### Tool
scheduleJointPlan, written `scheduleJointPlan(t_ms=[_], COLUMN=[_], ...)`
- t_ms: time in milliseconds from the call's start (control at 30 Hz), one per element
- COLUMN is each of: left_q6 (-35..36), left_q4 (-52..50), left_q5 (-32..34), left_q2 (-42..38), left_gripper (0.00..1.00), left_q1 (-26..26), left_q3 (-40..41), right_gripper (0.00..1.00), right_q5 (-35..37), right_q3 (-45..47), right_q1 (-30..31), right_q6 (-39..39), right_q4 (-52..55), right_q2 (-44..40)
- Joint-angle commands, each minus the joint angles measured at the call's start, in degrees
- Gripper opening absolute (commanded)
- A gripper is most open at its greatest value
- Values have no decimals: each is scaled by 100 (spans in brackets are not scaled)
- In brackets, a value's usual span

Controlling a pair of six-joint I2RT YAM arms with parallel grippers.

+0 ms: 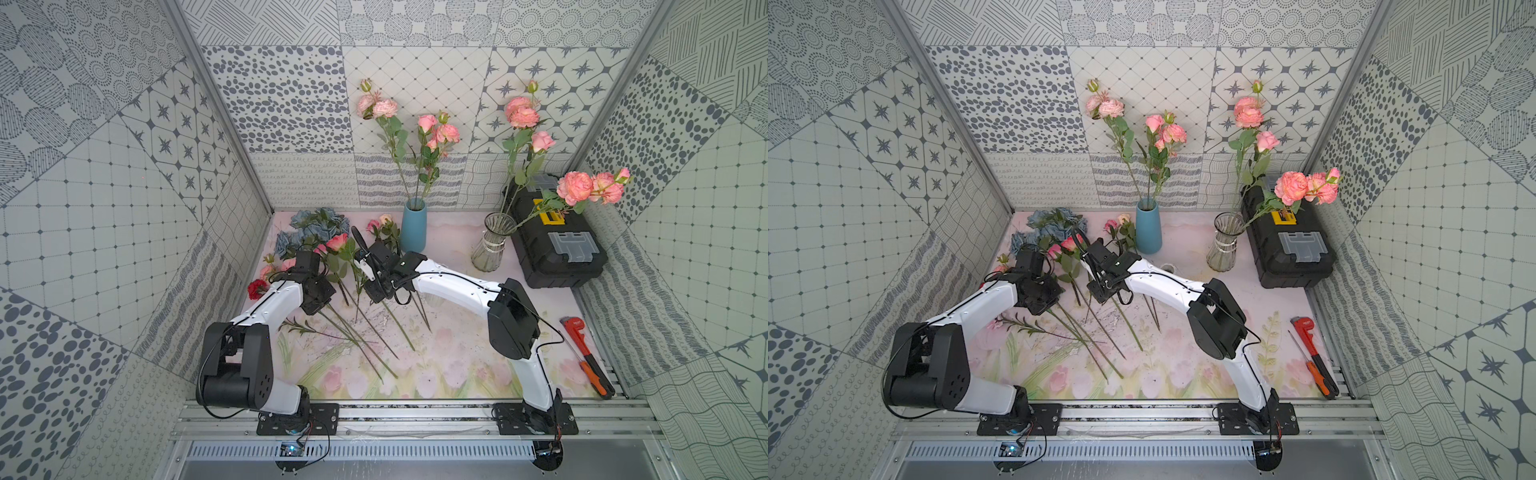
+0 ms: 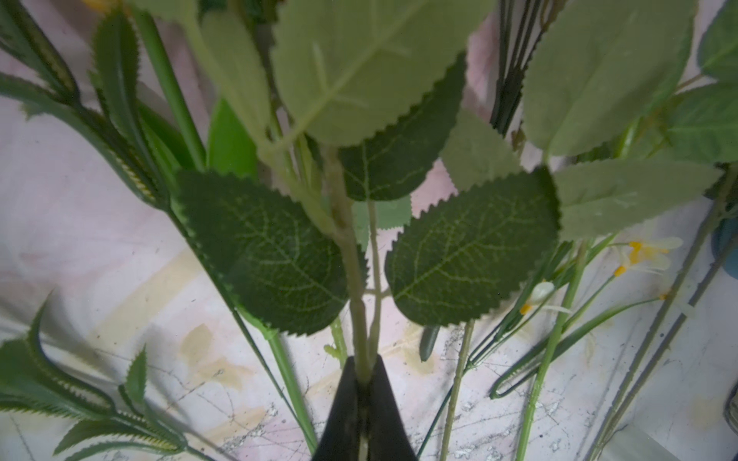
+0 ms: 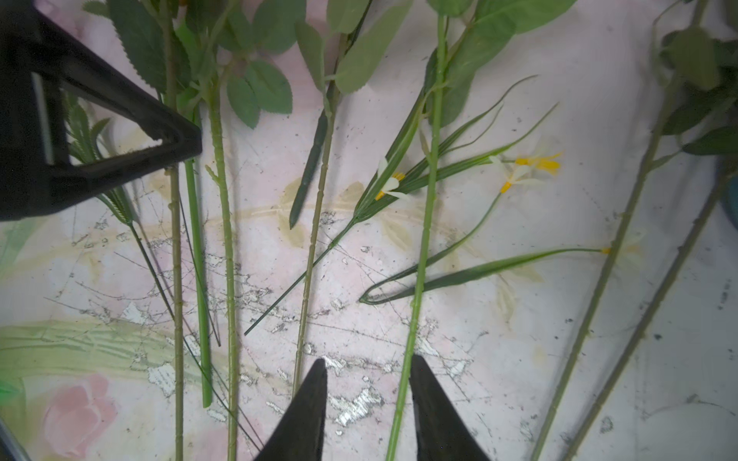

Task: Place the pink flowers into the vase
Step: Pick up the flower at the center of the board.

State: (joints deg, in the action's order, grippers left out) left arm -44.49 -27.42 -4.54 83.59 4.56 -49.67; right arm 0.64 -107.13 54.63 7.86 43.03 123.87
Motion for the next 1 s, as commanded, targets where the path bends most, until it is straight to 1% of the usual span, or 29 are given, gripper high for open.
scheduleJointPlan(t_ms=[0, 333, 567, 767, 967], left_q6=[3, -33, -48, 1, 27], left_q4=[299, 517, 747, 755, 728], left_q5=[36, -47, -257, -267, -258], left_q2=[-12, -54, 7, -95, -149], left_gripper=[5, 5, 5, 4, 4], left_q1=[-39, -34, -44, -49, -46], left_q3=[-16, 26, 96, 105, 100], right_gripper=[36, 36, 36, 35, 35], right_q5=[-64, -340, -376, -326, -318], right_q3=[-299, -1286, -2575, -3738, -4096], right_q1=[89, 92, 75, 22, -66], right_q6=[-110, -127, -174, -215, -187], right_q4=[20, 17, 385, 858, 916], right_q2=[246, 1080, 1910, 2672, 2999])
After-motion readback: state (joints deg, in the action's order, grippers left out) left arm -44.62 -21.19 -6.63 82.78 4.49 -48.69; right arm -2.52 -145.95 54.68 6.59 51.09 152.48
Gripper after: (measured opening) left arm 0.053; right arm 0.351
